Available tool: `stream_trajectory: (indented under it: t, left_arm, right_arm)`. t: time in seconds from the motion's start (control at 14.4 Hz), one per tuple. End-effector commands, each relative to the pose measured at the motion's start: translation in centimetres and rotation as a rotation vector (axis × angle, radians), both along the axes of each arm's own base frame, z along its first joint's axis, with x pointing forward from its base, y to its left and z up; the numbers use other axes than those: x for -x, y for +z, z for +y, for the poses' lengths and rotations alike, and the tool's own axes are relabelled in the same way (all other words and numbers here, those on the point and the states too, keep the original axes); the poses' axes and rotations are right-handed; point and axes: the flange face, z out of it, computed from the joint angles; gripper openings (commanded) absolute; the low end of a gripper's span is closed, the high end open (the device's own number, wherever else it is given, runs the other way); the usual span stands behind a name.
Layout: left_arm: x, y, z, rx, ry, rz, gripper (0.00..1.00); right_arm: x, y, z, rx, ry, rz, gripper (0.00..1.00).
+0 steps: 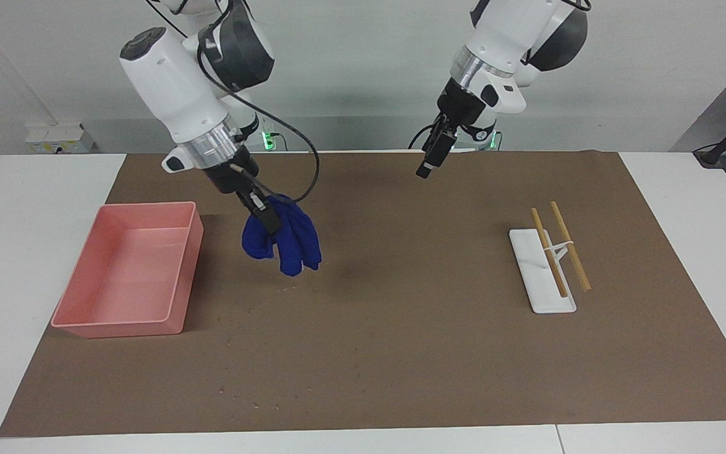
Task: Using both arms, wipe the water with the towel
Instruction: 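Lower the towel onto the water with the right gripper while the left gripper withdraws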
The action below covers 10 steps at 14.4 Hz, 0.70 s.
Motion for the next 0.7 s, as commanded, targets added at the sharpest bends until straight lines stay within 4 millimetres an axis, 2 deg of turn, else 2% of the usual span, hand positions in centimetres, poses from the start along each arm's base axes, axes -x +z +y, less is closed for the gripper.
stream_trajectory:
  t: [0.0,0.07,0.21,0.28,0.42,0.49,0.63]
  left_arm:
    - [-0.4,0.1,4.5,-0.054,-0.146,-0.007,1.0]
    - [-0.5,0.0,5.9,-0.077,-0.223,-0.013,1.0]
    - [-0.3,-0.5,7.7,-0.183,-0.406,-0.037,1.0]
    - [-0.3,-0.6,8.3,-0.229,-0.493,-0.047,1.0]
    - [-0.2,-0.8,9.2,-0.32,-0.65,-0.051,1.0]
    - [-0.1,-0.9,9.6,-0.352,-0.72,-0.053,1.0]
    - [-0.5,-0.6,11.5,-0.379,-0.852,-0.07,1.0]
  right_arm:
    - [-2.3,-3.8,-0.6,0.034,0.029,-0.059,0.0]
    - [-2.4,-5.2,-0.7,0.047,0.044,-0.055,0.0]
    - [-1.1,-9.5,-0.9,0.079,0.076,-0.034,0.0]
    - [-0.3,-11.8,-1.0,0.093,0.08,-0.031,0.0]
    - [1.2,-15.2,-0.3,0.116,0.107,-0.023,0.0]
    - [1.7,-15.9,0.5,0.123,0.135,-0.016,0.0]
    - [2.3,-17.2,2.2,0.13,0.178,-0.002,0.0]
